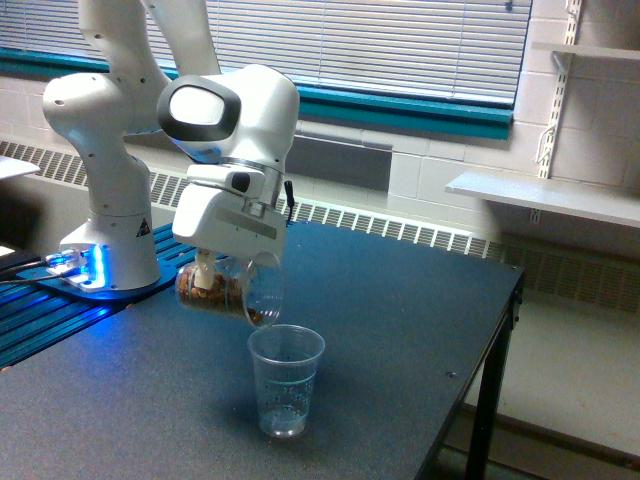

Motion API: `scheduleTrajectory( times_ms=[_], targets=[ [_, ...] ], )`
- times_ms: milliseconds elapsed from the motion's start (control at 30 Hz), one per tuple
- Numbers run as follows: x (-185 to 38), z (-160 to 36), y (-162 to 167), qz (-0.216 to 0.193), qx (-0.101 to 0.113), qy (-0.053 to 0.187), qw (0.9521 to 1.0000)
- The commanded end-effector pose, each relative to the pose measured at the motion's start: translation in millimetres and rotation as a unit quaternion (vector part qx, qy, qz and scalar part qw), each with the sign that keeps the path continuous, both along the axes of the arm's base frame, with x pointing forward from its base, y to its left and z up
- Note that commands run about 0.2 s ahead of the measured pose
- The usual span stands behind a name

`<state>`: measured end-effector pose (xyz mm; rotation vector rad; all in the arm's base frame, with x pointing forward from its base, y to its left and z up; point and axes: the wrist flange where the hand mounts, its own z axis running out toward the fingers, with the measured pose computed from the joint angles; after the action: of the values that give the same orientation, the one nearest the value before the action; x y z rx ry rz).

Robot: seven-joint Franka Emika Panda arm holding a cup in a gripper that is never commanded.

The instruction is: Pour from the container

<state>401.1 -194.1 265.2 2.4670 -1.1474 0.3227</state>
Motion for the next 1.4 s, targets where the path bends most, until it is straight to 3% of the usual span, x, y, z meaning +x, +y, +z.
scheduleTrajectory(
  times_ms=[33, 400, 700, 1400],
  targets=[
    [8, 2.6, 3, -0.003, -0.013, 0.002, 0.9999],
    [19, 3.3, 6, 0.008, -0.031, 0.031, 0.999],
    [27, 2.9, 8, 0.02, -0.042, 0.039, 0.9981],
    [34, 1.3, 14, 0.065, -0.067, 0.079, 0.9925]
  ],
)
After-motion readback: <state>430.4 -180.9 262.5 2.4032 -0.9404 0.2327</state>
